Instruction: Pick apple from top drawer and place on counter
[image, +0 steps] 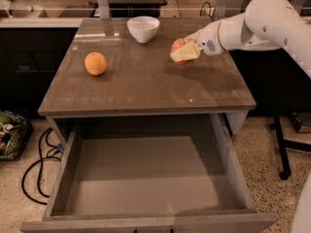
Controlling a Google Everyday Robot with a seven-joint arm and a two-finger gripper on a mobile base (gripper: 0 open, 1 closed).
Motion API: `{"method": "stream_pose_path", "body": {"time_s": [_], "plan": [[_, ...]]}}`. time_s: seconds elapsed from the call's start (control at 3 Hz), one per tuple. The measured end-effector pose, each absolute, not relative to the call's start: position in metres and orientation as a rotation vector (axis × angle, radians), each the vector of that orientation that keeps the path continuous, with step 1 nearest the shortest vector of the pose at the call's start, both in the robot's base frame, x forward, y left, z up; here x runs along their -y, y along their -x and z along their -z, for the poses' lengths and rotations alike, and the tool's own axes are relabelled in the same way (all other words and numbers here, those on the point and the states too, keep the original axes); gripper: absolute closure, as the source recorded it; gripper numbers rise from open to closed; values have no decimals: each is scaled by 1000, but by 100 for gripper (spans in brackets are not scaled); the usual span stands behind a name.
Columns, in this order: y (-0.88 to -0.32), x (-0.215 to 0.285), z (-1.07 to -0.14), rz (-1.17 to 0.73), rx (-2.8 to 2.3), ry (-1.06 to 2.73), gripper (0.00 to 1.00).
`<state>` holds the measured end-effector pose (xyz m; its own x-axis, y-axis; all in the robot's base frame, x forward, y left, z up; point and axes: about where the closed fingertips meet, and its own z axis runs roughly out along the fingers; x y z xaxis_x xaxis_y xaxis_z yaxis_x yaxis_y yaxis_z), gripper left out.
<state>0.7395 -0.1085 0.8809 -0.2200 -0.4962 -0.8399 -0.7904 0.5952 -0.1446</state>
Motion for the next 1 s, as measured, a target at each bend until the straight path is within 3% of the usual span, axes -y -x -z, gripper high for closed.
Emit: {"method": "stream_pose_path", "body": {"time_s": [1.0], "plan": [[-768,90,-856,-403,-1877,1075,100]]}}
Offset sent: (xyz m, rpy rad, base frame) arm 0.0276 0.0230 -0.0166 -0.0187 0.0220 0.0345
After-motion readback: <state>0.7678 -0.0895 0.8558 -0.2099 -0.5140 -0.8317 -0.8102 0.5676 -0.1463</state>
